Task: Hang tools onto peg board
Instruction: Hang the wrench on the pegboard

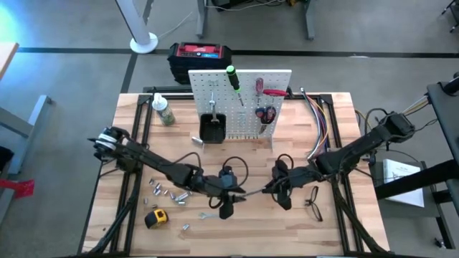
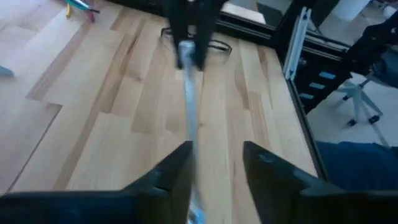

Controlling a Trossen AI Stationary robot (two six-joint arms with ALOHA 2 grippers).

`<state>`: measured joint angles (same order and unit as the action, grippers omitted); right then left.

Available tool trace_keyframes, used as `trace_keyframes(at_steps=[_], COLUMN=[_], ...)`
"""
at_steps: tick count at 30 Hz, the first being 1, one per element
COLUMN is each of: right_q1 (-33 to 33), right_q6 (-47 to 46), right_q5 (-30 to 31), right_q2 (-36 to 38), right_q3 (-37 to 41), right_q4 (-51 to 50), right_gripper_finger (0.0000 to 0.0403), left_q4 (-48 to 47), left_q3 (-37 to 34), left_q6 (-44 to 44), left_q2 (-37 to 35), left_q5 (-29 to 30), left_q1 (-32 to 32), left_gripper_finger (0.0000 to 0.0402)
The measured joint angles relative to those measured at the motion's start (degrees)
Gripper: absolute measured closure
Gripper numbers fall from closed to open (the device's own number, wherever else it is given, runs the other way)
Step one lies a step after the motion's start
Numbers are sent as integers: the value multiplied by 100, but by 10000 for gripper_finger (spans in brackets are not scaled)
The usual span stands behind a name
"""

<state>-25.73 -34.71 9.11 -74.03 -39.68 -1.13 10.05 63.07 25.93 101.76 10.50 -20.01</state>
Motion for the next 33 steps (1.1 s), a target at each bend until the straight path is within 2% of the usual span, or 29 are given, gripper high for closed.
trace_keyframes(at_steps=[6,11,14,18,21,25,33], right_q1=[-80,-77,-79,-77,-77,-71,-73], right_q6=[169,344,501,584,628,628,541], right_q5=[2,6,53,275,312,353,397], right_q2=[-537,-865,-969,-1050,-1084,-1105,-1107], right_q3=[-640,-1114,-1407,-1730,-1861,-1906,-1889], right_q4=[-327,-602,-811,-1191,-1238,-1266,-1273], right_gripper_finger=[403,403,403,403,403,403,394], left_q4=[-102,-184,-303,-413,-411,-401,-409], left_q3=[110,122,120,120,120,120,135], left_q6=[-56,48,51,-3,-166,-535,-849], left_q2=[69,69,69,69,69,65,52], left_q5=[4,-2,-59,-210,-271,-293,-36], left_q1=[16,54,78,92,91,81,55], left_gripper_finger=[197,193,210,253,299,382,399])
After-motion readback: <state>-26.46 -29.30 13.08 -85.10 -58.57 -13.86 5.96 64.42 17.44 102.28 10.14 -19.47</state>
